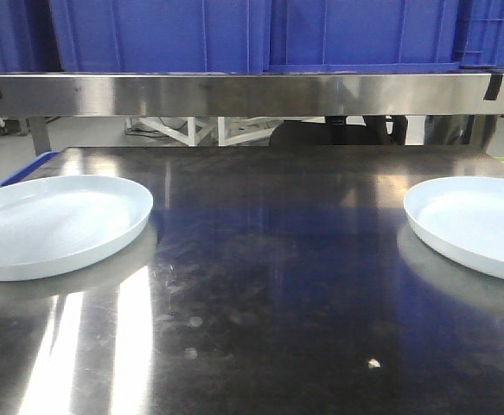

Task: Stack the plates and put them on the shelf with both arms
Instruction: 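Lower the left gripper to the rim of the nearby white plate, then grip the plate rim with the left gripper and slide it toward the table center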

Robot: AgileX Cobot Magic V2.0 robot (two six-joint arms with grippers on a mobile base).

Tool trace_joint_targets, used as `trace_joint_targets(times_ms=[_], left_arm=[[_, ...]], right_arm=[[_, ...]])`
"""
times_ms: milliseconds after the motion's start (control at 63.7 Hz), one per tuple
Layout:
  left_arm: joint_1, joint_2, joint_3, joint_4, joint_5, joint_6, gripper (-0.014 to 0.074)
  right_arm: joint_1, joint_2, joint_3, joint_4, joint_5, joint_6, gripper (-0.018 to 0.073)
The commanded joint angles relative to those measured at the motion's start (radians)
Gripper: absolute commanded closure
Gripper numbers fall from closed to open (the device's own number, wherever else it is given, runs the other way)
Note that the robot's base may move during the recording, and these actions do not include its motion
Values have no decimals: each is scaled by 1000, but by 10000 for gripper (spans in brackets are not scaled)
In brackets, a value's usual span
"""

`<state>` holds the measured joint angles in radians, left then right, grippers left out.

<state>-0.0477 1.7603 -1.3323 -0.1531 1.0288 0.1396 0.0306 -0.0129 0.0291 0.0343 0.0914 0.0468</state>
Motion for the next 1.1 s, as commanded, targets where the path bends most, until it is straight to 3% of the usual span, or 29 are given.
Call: trace_joint_targets(times_ms=[0, 220, 314, 926, 1083], left_arm=[[-5, -45, -34, -2, -14, -15, 471], [-3, -19, -34, -2, 3, -15, 247], [-3, -2, -34, -2, 27, -15, 198], [-3, 44, -34, -2, 24, -15, 196], [-3, 44, -34, -2, 26, -15, 256]], right_arm=[[-7, -17, 0, -1, -91, -2, 505], [-7, -17, 0, -1, -91, -2, 504], [-7, -17, 0, -1, -91, -2, 504], [-7, -17, 0, -1, -91, -2, 504], [-7, -17, 0, -1, -91, -2, 504]])
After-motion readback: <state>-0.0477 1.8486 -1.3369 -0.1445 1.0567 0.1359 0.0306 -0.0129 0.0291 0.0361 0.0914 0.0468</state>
